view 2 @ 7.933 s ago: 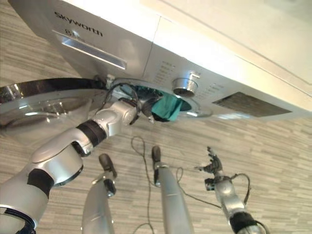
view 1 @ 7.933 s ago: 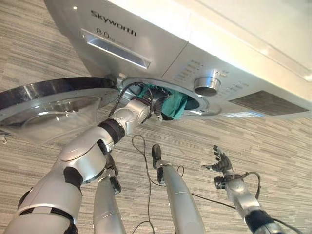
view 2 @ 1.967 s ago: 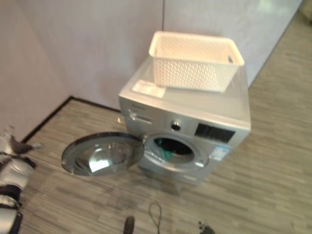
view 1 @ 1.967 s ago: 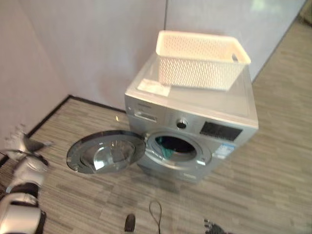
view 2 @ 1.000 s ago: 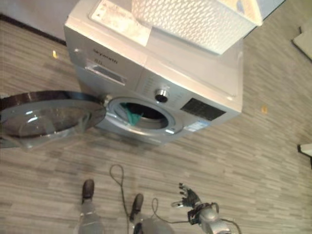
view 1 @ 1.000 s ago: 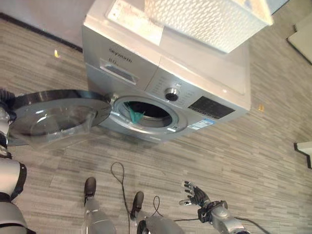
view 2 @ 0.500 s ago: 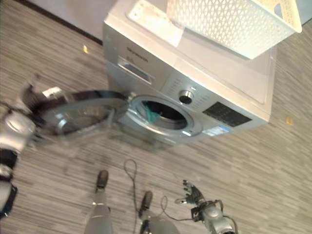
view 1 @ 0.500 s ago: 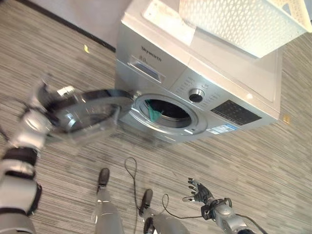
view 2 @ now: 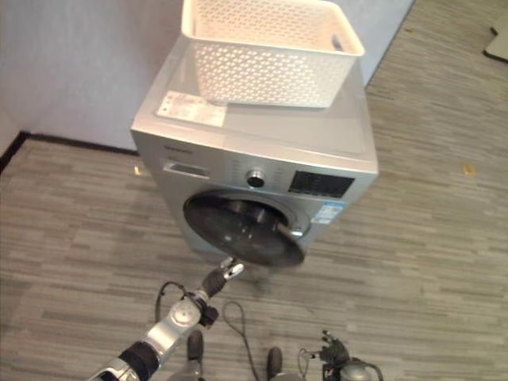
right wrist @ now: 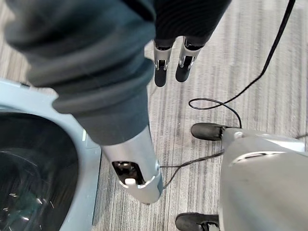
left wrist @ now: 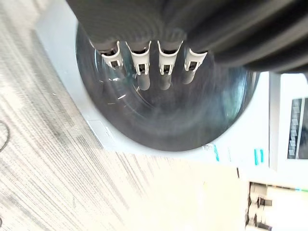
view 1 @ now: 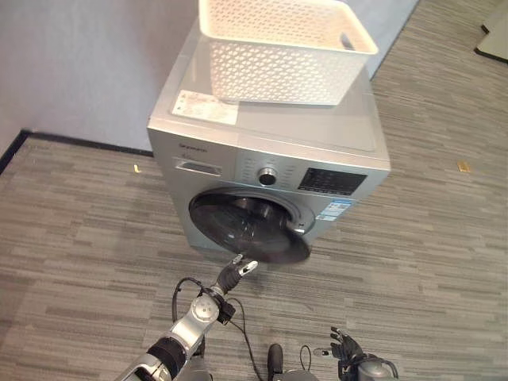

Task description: Grab the laundry basket,head to the washer,open it,put in the laundry and shut it.

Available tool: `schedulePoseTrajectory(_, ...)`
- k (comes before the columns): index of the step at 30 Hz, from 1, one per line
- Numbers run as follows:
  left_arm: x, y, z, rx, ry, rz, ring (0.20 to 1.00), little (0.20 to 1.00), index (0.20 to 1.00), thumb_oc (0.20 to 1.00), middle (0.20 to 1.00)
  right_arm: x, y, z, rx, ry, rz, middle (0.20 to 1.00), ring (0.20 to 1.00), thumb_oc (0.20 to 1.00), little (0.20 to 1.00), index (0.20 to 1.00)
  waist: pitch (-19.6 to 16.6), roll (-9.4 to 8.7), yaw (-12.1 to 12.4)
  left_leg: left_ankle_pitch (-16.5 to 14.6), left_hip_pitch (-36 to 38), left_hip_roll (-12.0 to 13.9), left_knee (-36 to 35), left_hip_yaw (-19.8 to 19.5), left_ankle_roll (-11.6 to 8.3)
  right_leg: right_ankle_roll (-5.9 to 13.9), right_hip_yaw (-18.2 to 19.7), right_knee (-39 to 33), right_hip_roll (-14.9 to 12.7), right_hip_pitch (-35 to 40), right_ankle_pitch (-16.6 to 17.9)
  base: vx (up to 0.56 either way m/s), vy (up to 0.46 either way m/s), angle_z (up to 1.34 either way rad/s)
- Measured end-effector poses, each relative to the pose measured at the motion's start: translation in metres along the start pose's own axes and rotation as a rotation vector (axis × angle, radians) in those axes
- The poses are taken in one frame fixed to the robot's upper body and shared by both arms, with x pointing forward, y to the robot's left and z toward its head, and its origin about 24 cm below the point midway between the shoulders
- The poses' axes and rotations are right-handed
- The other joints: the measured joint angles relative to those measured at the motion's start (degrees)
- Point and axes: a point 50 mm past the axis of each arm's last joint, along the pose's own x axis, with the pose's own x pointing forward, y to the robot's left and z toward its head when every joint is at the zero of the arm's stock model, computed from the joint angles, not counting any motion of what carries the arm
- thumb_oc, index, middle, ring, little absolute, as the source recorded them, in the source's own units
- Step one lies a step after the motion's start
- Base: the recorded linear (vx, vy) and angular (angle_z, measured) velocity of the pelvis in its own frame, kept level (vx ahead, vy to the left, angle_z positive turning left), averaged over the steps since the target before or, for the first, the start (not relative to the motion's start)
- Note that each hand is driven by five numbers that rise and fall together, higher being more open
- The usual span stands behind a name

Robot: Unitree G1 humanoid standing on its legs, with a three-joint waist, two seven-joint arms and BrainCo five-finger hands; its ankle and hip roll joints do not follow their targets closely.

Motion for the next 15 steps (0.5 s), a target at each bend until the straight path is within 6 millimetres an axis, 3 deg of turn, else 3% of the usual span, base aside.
schedulePoseTrajectory(7, 0.004, -0.01, 0.024, 0.036, -0.1, -0.072, 1.0, 1.0, 1.0, 1.0, 1.0, -0.006, -0.017, -0.025, -0.026, 0.093, -0.068, 1.0, 1.0, 1.0, 1.0, 1.0, -2.0, 2.77, 0.3, -0.2, 1.6, 1.5, -0.3, 1.1, -0.48, -0.85, 0.8, -0.5, 1.2, 1.1, 0.0, 0.01, -0.024, -0.1)
schedulePoseTrajectory(9, 0.0, -0.008, 0.022, 0.037, -0.104, -0.084, 1.0, 1.0, 1.0, 1.0, 1.0, -0.007, -0.019, -0.026, -0.046, 0.1, -0.083, 1.0, 1.0, 1.0, 1.0, 1.0, -2.2, 3.47, 0.3, 0.0, 2.0, 1.8, -0.3, 0.9, -0.73, -1.01, 0.8, -0.5, 1.5, 1.6, 0.1, 0.0, 0.0, 0.0)
schedulePoseTrajectory(15, -0.035, 0.0, -0.036, -0.162, 0.053, -0.019, 1.0, 1.0, 1.0, 1.0, 1.0, -0.008, -0.02, -0.032, -0.05, 0.122, -0.09, 1.0, 1.0, 1.0, 1.0, 1.0, -2.2, 5.81, 1.8, -0.2, 3.5, 1.7, -0.3, -0.7, -0.74, -1.55, -1.0, -0.5, 1.6, 4.1, -0.6, 0.0, 0.016, 0.15)
